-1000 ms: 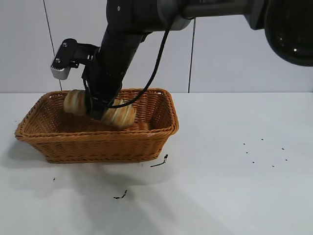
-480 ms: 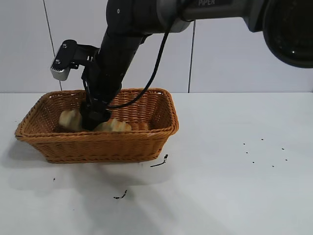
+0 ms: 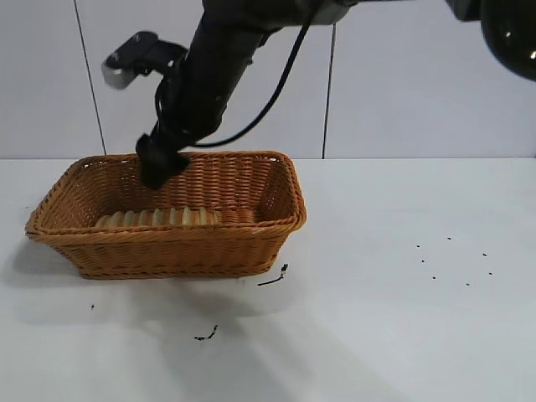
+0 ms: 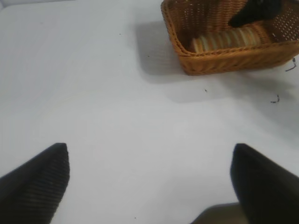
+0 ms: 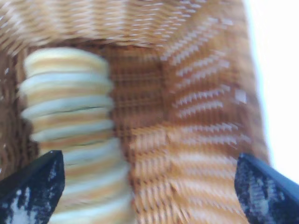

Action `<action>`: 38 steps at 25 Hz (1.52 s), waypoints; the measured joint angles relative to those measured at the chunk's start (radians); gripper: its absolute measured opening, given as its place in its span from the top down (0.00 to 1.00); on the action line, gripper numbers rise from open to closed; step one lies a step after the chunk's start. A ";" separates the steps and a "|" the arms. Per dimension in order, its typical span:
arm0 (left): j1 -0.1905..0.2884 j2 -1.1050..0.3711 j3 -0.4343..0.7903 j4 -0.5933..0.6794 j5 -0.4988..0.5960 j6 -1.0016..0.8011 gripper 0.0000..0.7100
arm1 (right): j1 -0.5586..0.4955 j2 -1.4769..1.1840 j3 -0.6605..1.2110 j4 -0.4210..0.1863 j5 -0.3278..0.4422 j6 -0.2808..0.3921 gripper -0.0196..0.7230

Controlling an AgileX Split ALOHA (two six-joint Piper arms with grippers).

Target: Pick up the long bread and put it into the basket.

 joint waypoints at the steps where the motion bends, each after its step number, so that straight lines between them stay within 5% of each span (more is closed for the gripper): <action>1: 0.000 0.000 0.000 0.000 0.000 0.000 0.02 | -0.009 -0.006 0.000 -0.001 0.017 0.033 0.06; 6: 0.000 0.000 0.000 0.000 0.000 0.000 0.02 | -0.114 -0.011 0.000 -0.009 0.061 0.120 0.06; 20: 0.000 0.000 0.000 0.000 0.000 0.000 0.02 | -0.520 -0.011 0.000 -0.049 0.182 0.165 0.06; 27: 0.000 0.000 0.000 0.000 0.000 0.000 0.02 | -0.556 -0.020 0.000 -0.062 0.270 0.165 0.06; 38: 0.000 0.000 0.000 0.000 0.000 0.000 0.02 | -0.556 -0.226 0.140 -0.083 0.277 0.187 0.06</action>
